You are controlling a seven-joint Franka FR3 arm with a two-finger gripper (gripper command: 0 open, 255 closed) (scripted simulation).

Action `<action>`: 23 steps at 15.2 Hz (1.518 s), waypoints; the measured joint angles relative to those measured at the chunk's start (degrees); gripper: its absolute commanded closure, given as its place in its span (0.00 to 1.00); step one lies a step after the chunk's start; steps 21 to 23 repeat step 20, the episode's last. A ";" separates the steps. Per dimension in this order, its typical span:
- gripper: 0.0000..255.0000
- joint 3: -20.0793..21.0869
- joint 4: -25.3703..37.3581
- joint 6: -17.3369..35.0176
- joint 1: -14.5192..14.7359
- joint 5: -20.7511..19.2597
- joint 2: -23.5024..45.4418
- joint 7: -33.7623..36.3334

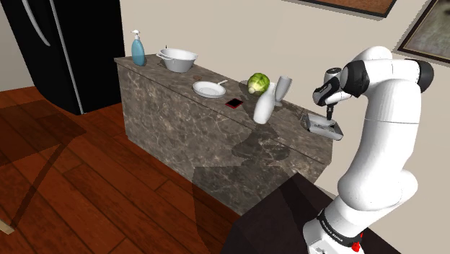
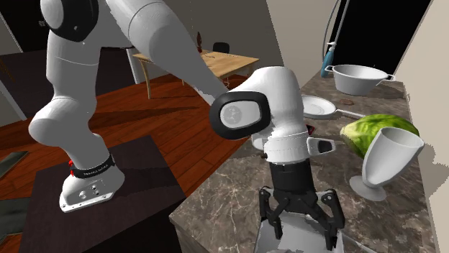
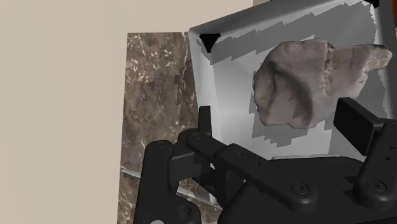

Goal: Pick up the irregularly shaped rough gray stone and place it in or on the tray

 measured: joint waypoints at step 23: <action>1.00 1.30 1.08 3.29 -2.72 1.03 3.44 -1.83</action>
